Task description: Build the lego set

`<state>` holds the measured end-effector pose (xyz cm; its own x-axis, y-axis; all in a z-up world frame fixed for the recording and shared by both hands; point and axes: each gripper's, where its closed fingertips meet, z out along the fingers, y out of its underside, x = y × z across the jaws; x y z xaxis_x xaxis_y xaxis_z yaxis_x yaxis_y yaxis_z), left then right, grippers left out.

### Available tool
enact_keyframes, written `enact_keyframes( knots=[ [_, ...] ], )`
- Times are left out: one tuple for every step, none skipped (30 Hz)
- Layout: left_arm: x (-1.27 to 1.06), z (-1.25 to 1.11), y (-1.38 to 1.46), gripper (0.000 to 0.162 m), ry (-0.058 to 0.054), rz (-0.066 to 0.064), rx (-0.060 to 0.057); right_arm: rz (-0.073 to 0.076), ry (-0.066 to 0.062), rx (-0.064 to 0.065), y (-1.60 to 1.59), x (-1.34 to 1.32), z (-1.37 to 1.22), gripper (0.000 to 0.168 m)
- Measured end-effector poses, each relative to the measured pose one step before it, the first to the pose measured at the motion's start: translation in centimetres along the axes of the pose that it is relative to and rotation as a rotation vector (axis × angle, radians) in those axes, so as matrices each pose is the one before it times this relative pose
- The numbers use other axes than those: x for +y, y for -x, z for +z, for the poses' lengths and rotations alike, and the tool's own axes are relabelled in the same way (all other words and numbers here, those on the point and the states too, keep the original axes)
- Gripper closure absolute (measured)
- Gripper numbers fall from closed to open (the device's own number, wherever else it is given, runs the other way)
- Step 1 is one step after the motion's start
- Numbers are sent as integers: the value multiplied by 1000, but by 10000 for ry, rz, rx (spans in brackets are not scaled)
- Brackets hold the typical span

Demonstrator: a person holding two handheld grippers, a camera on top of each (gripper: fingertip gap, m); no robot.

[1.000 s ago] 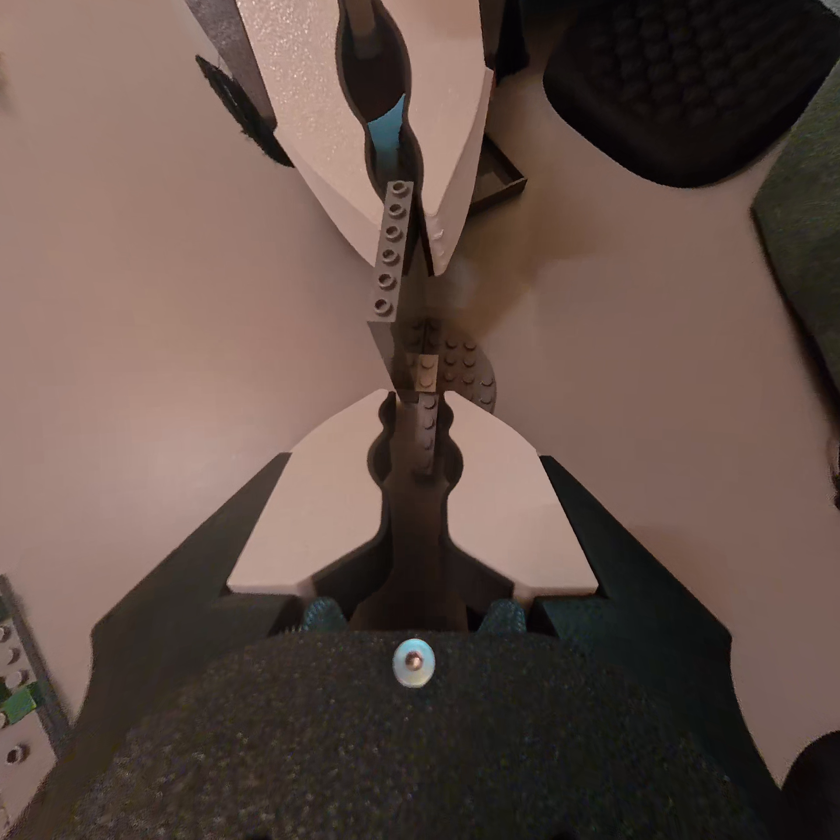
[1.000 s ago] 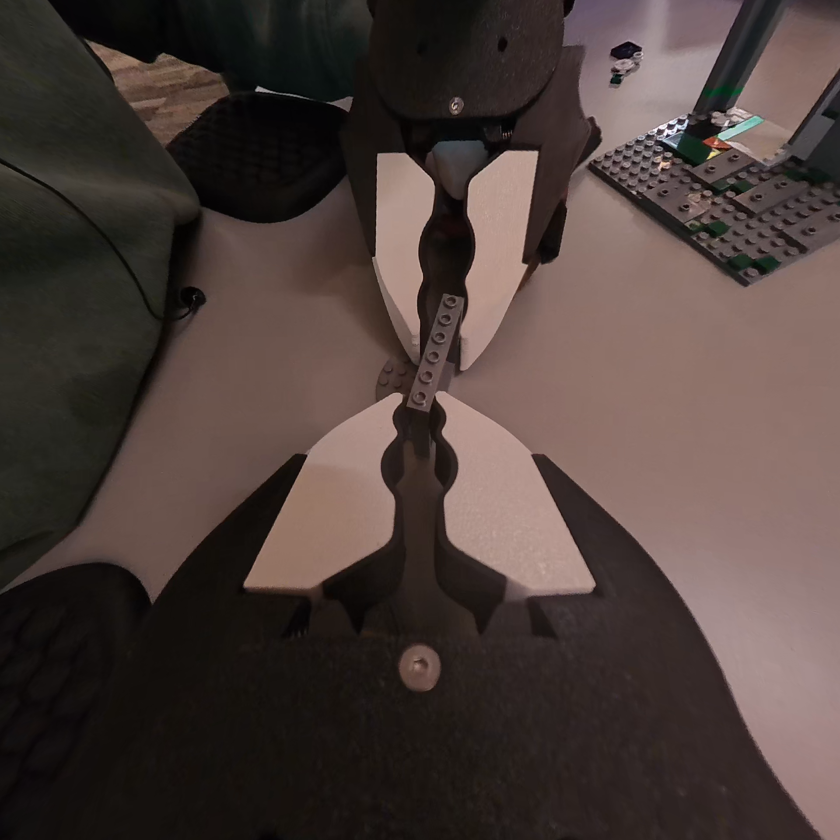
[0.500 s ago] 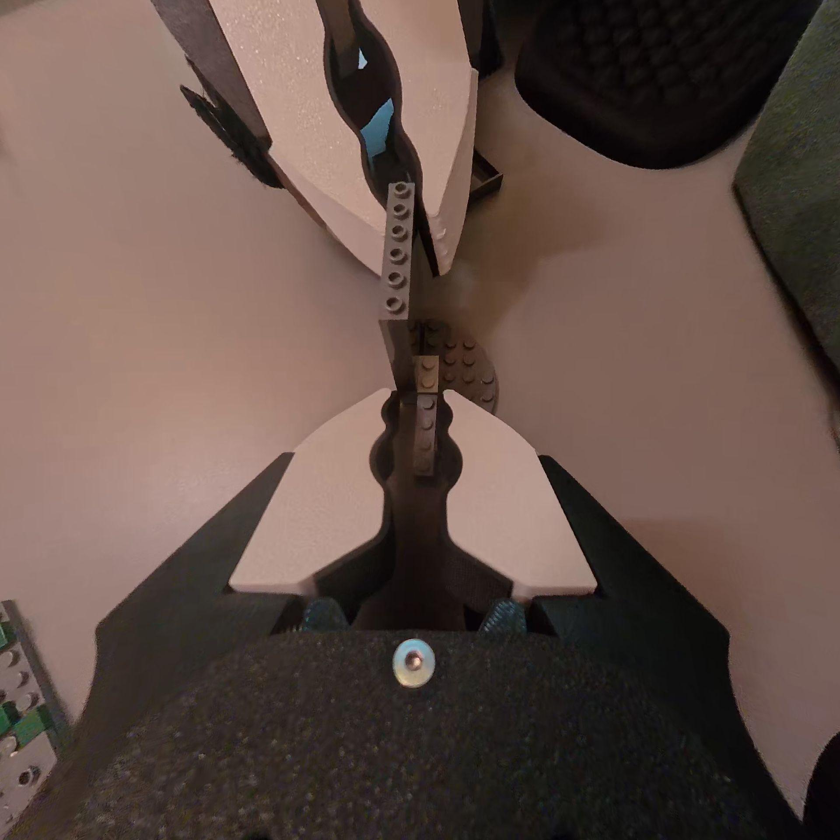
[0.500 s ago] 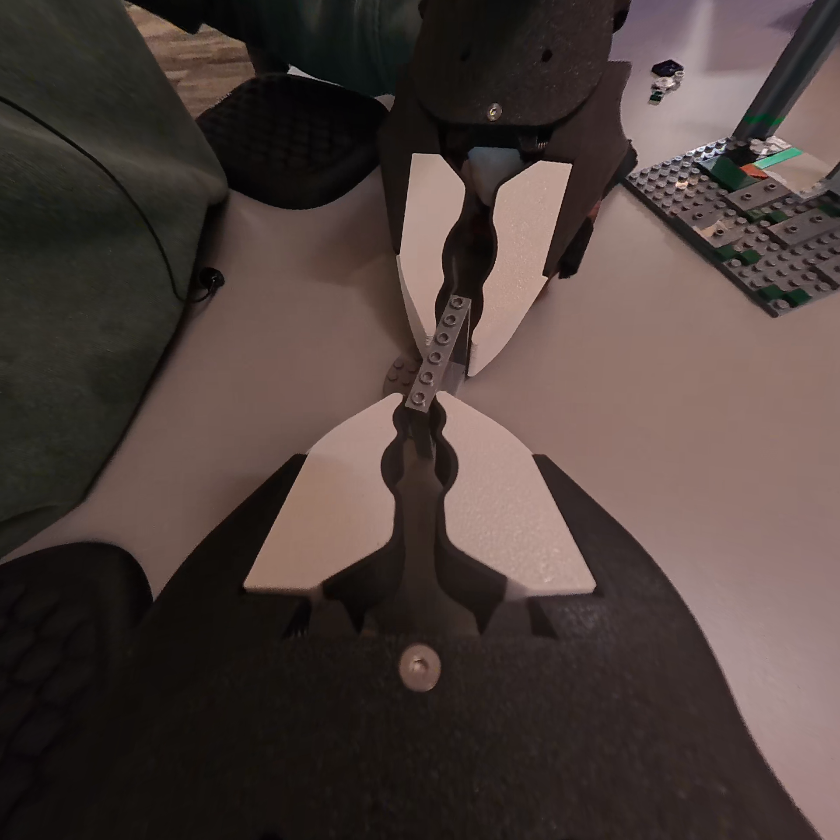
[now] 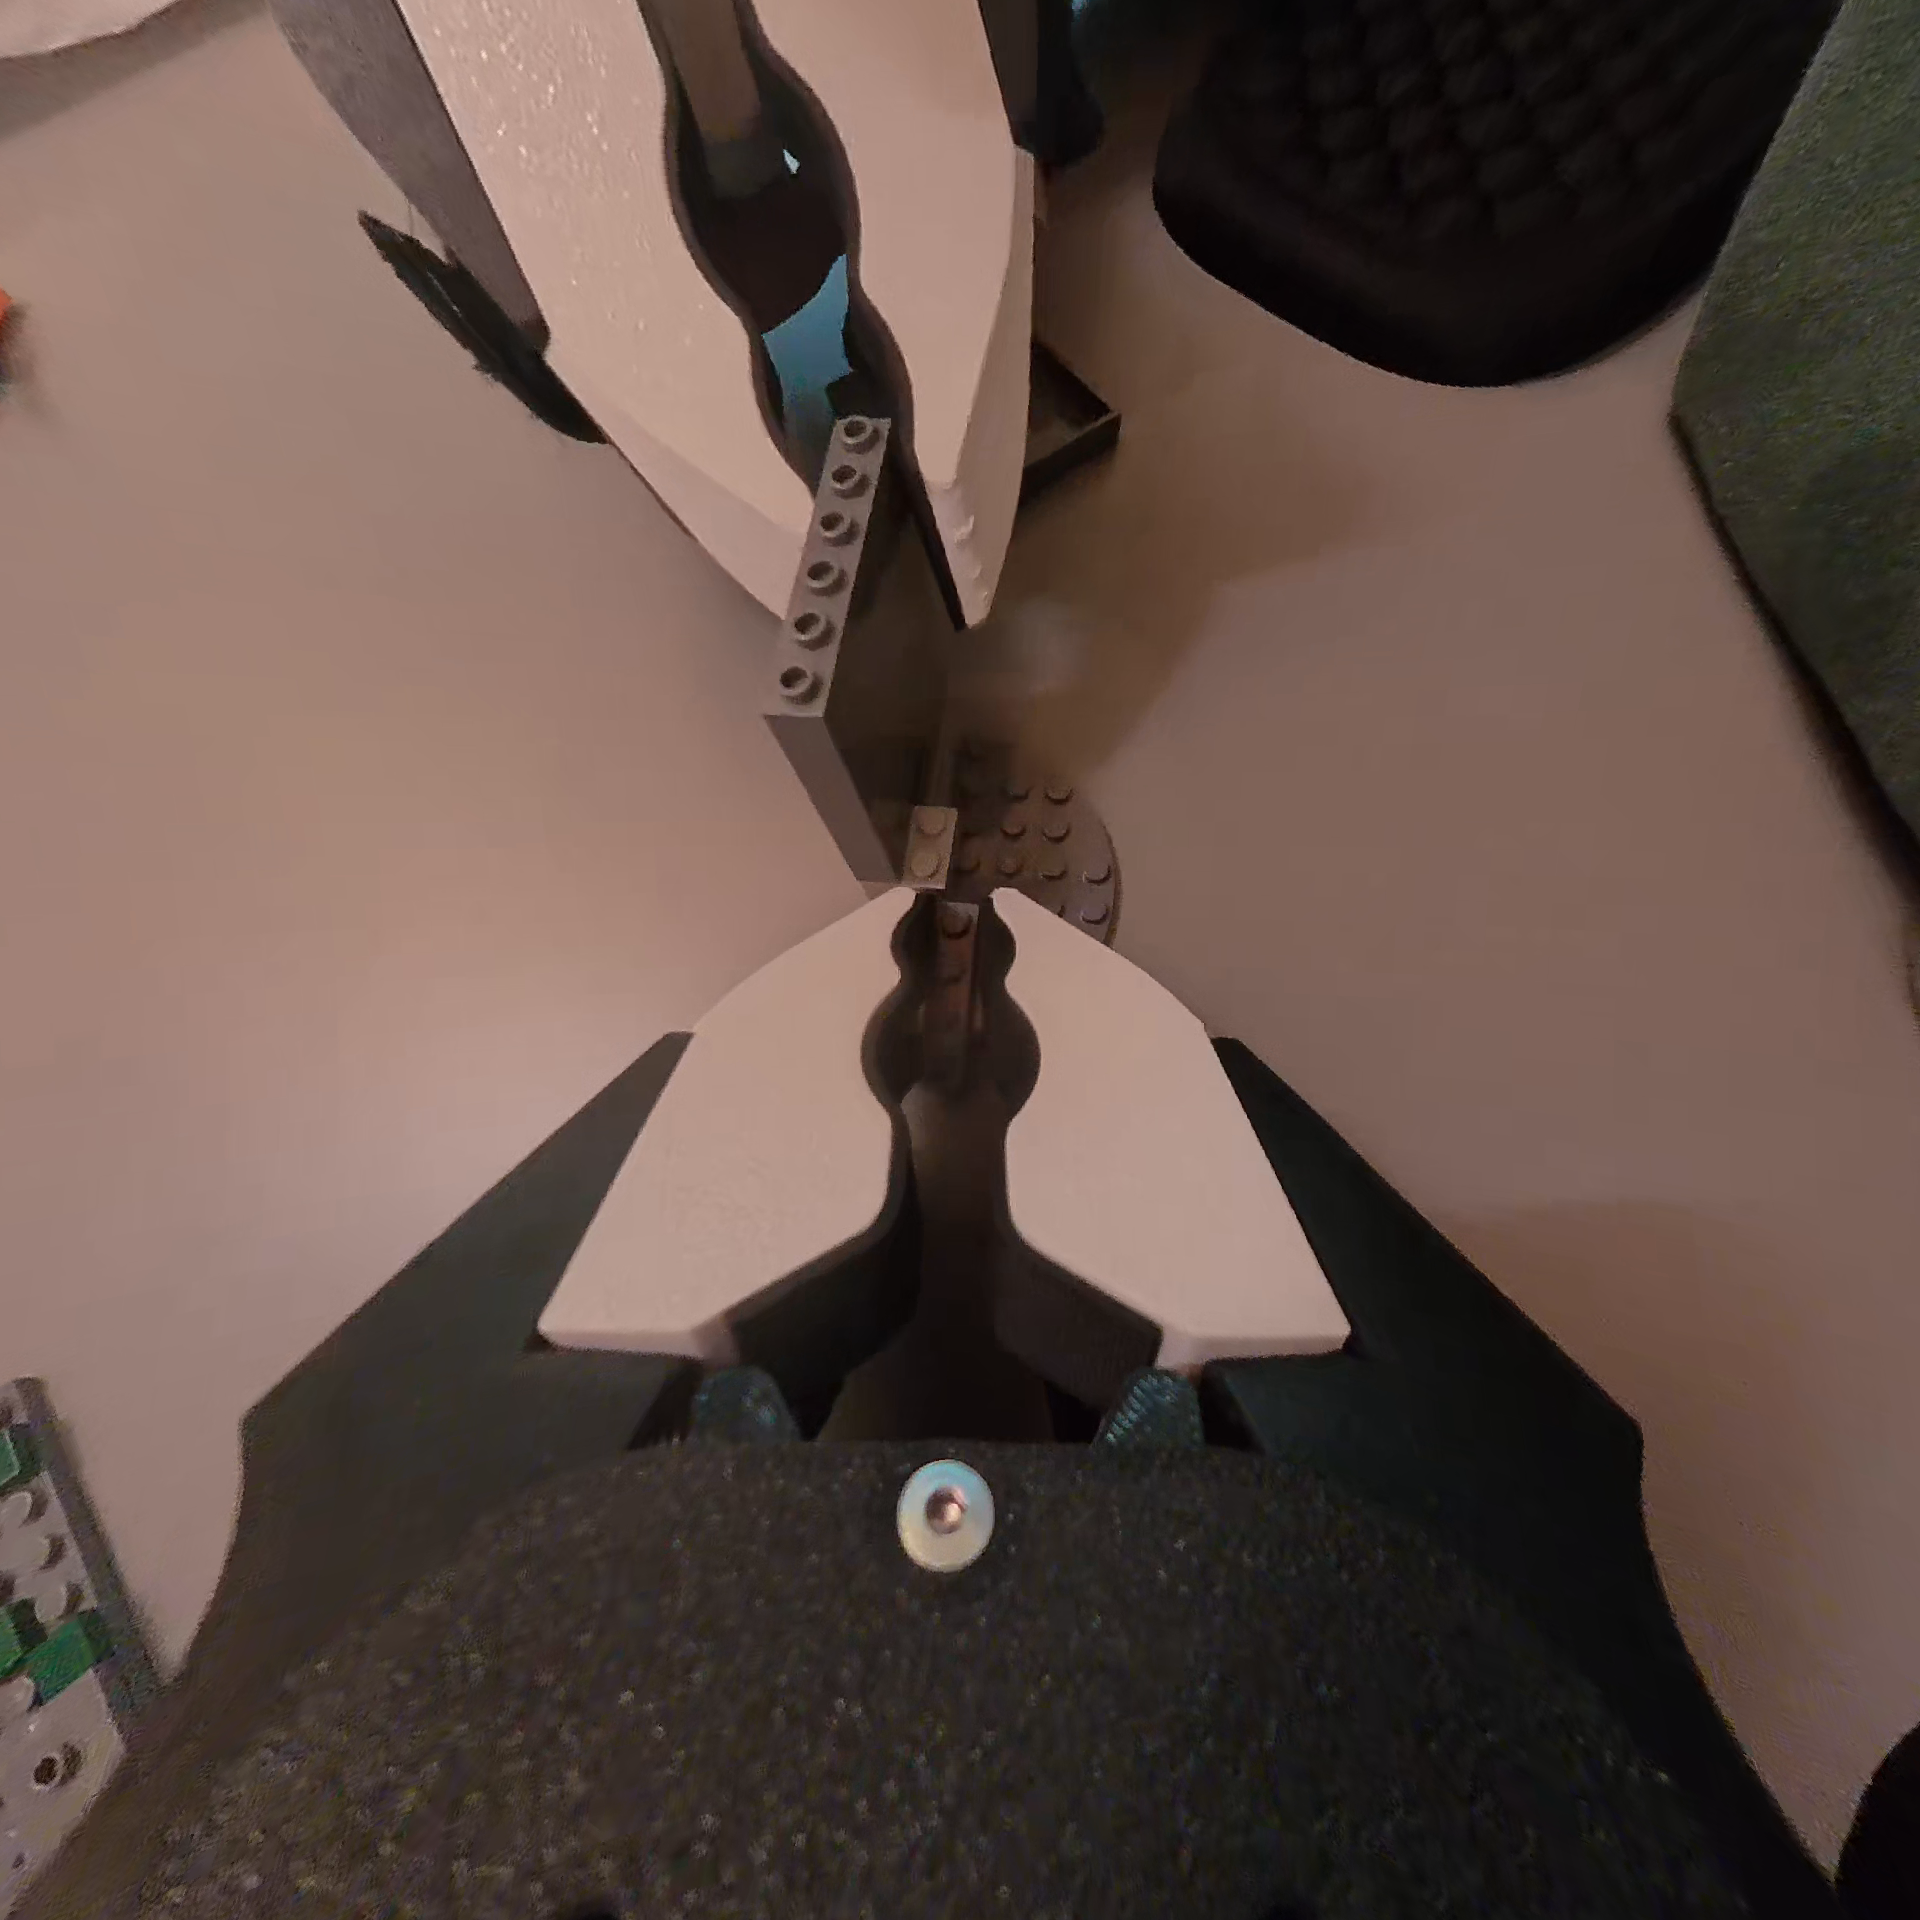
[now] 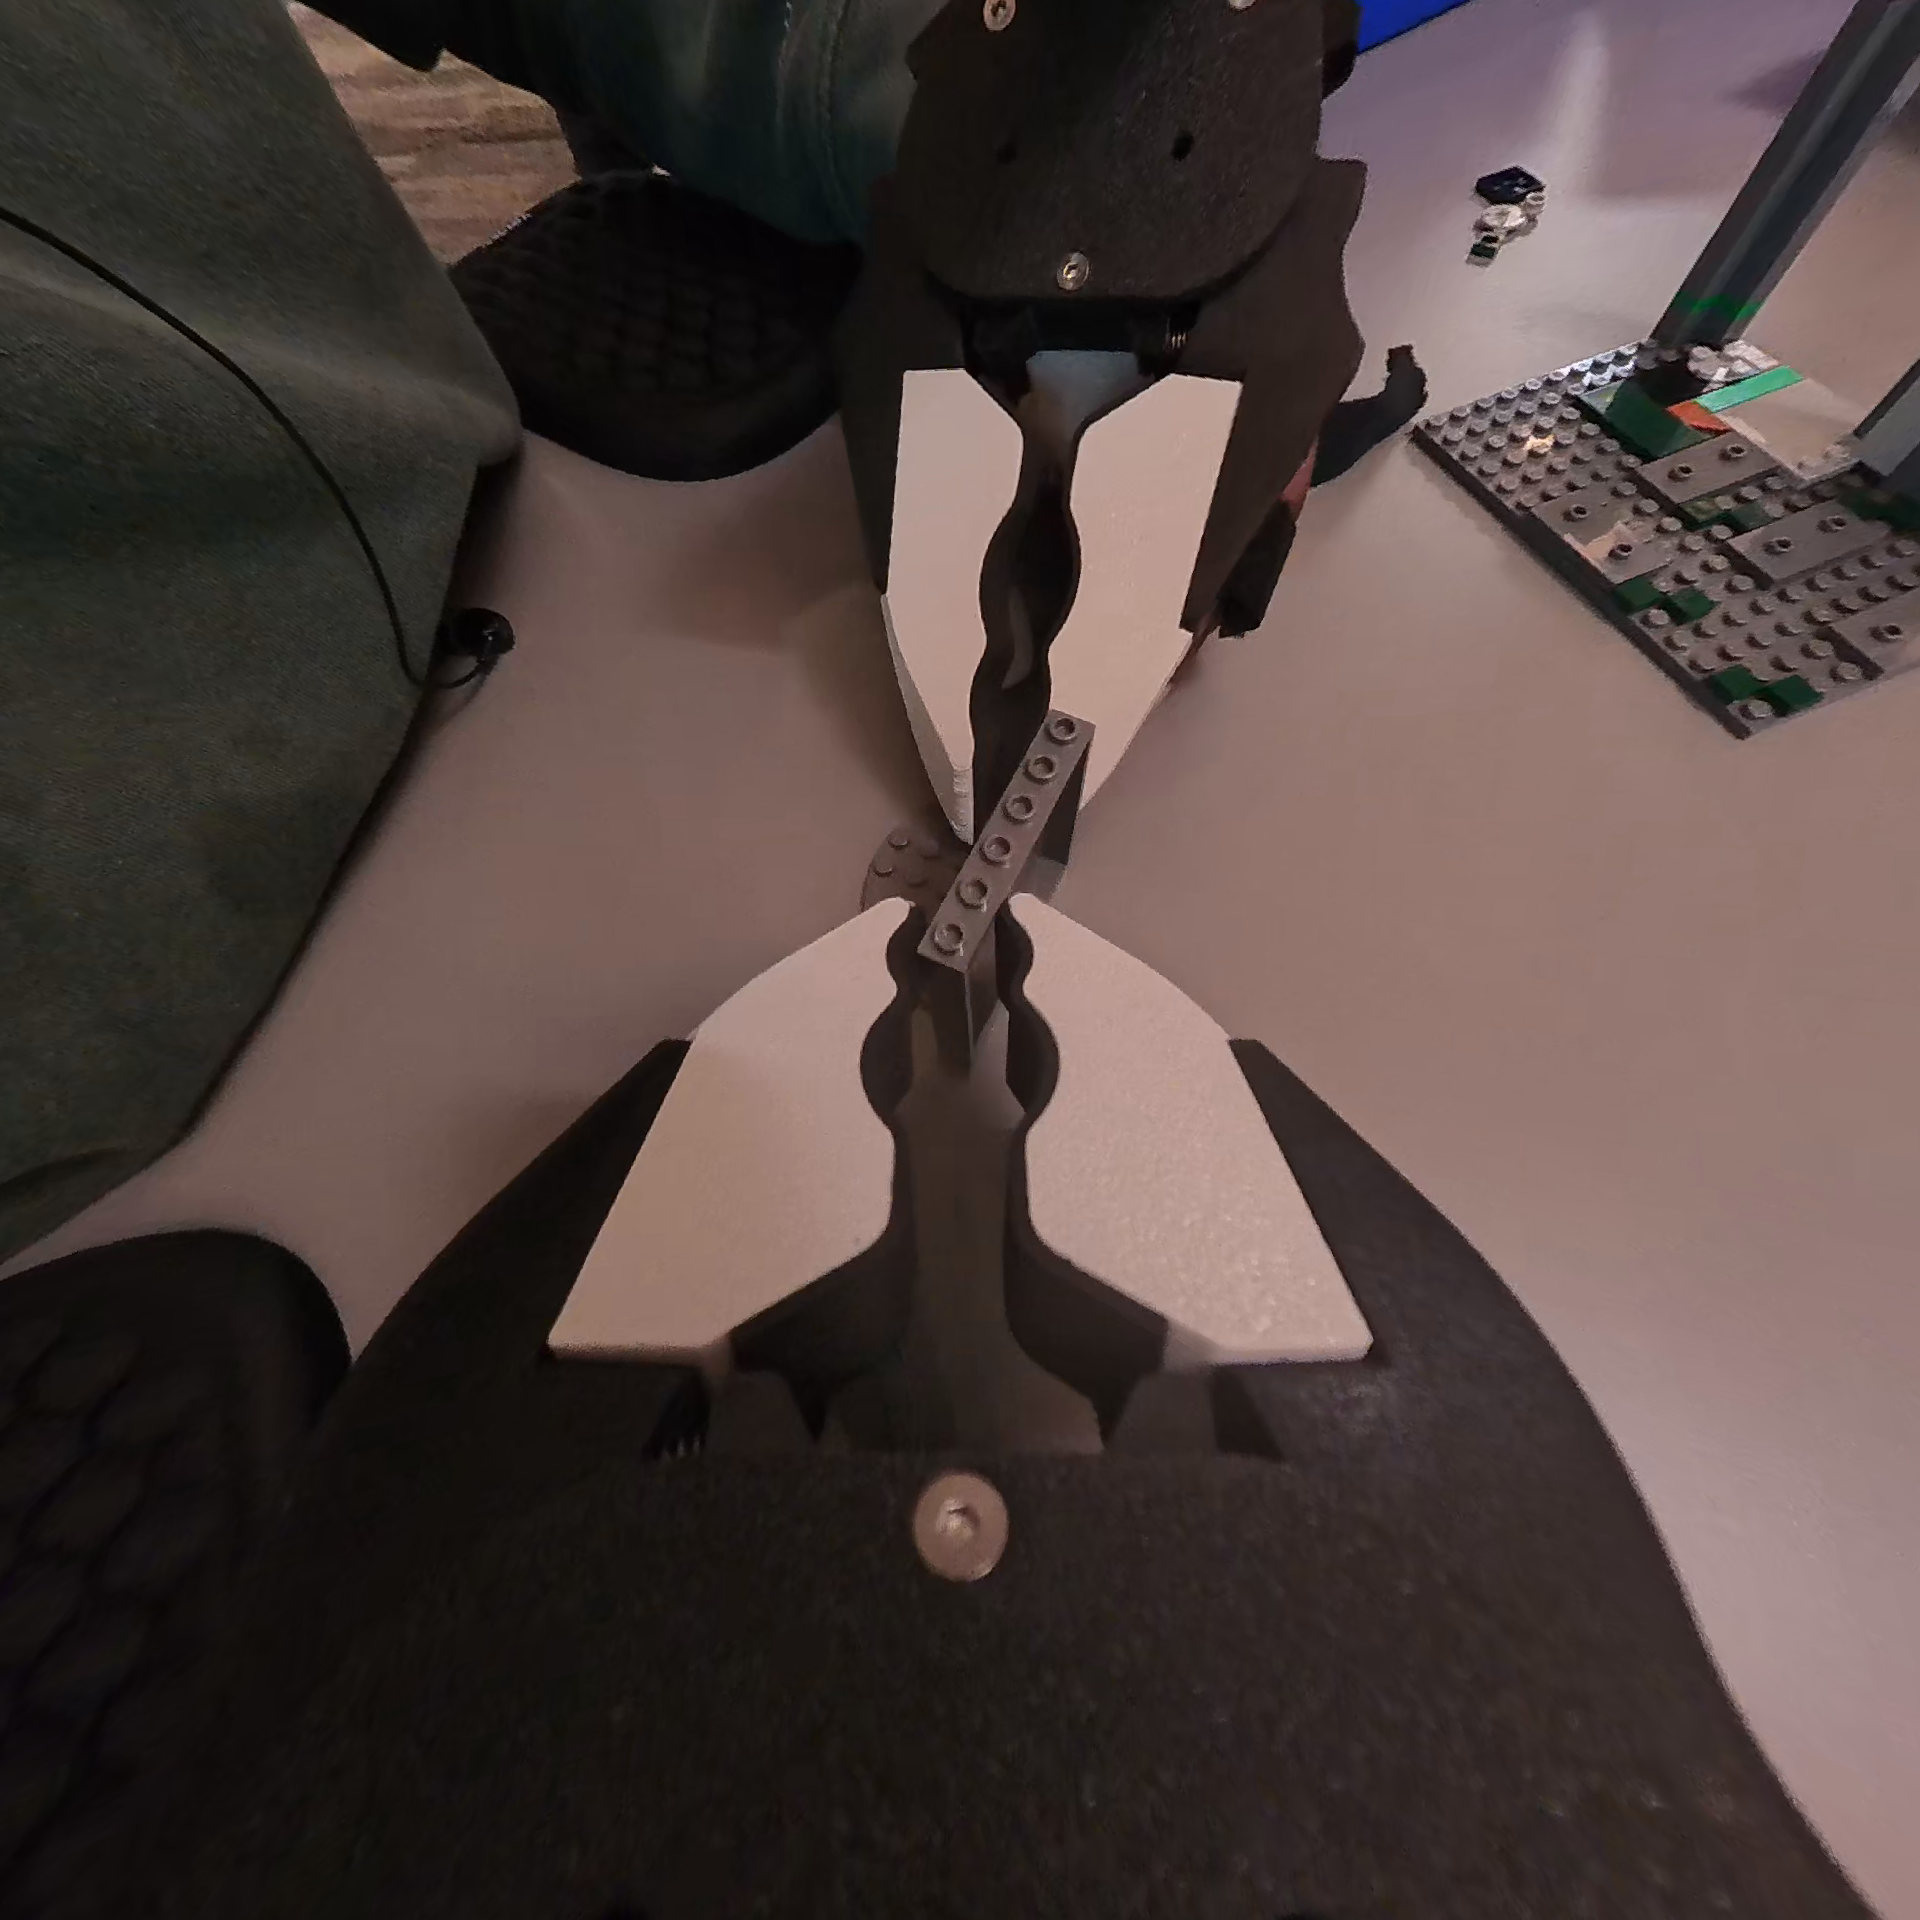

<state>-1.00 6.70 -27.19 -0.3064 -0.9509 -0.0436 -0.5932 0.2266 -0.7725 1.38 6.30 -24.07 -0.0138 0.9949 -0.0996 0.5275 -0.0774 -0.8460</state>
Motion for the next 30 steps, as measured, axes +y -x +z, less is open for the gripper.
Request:
enact_keyframes(
  knots=[
    [-2, 4, 30, 154, -3, -55, -5, -4, 39, 2, 39, 41, 73, 156],
    [-1, -14, 51, 154, -2, -35, -29, 4, 29, 23, -1, 12, 82, 157],
    [-1, -4, 43, 154, -6, -22, -48, 15, 13, -7, 8, -3, 38, 159],
    [-7, 0, 12, 154, -10, -24, -24, 13, -9, -49, 63, -13, 6, 160],
    [-3, -12, -12, 154, 1, -21, -11, -16, -31, 10, -13, -26, -17, 160],
    [2, -10, 21, 154, -4, 13, -52, -20, -26, 24, -24, -6, -22, 161],
    [9, 5, 5, 154, -10, 20, -61, 13, 9, -4, -8, 51, -17, 161],
    [10, 13, 28, 153, 15, -16, -66, 27, -11, -6, -4, 7, -14, 161],
    [64, 40, 137, 148, 47, -25, -133, 17, 0, -20, 29, -6, 8, 161],
    [129, 63, 87, 144, 91, -41, -90, -22, 15, -30, 103, -4, 23, 161],
    [-19, 7, 33, 142, -4, -65, -34, -23, 24, 11, 60, -15, 38, 161],
    [1, 5, 1, 141, 24, -63, -20, 3, 19, 31, 42, -23, 40, 161],
    [-7, 20, 36, 140, 14, -57, -51, 27, 15, 72, 15, -19, 49, 161],
    [1, 4, -27, 140, 9, -69, -30, 44, 30, 99, 24, -11, 42, 161],
    [-3, 10, -92, 140, -7, -60, 5, 55, 16, 94, 91, -35, 34, 161],
    [11, -7, -115, 140, -3, -48, -20, 42, 10, 87, 160, -29, 45, 161],
    [5, -24, -63, 140, 7, -38, -69, 1, -18, 126, 159, -37, 53, 161],
    [13, -15, -107, 140, -4, -26, -63, -19, -16, 117, 174, -5, 42, 161],
    [3, -20, -113, 140, -4, -18, -61, 6, -3, 104, 149, 12, 20, 161],
    [-3, -9, -97, 140, 3, -20, -85, 47, 11, 58, 158, 17, 16, 161],
    [-7, -4, -119, 140, 5, -26, -78, 49, 20, 30, 181, -14, 19, 161],
    [-9, -4, -190, 140, 5, -23, -30, 6, 40, 20, 178, -29, 34, 161],
    [-1, -17, -175, 141, 0, -7, -27, 17, 46, 42, 99, -36, 61, 161],
    [17, -22, -38, 141, -7, -5, -73, 69, 33, 22, 63, -61, 49, 161],
    [21, -47, -42, 141, -2, -46, -31, 97, 32, -1, 42, -56, 47, 161],
    [34, -25, -58, 141, 0, -70, 8, 97, 39, -6, 19, -32, 31, 161],
    [22, -29, -55, 141, -4, -58, 21, 105, 37, -10, 20, -43, 41, 161],
    [15, -29, -69, 141, -11, -21, 28, 101, 28, -12, 42, -61, 41, 161],
    [17, -34, -39, 140, -15, 0, 15, 59, 28, 10, 38, -79, 60, 161],
    [27, -36, -10, 140, -7, -24, 11, 45, 36, 63, -21, -59, 45, 161]
  ],
)
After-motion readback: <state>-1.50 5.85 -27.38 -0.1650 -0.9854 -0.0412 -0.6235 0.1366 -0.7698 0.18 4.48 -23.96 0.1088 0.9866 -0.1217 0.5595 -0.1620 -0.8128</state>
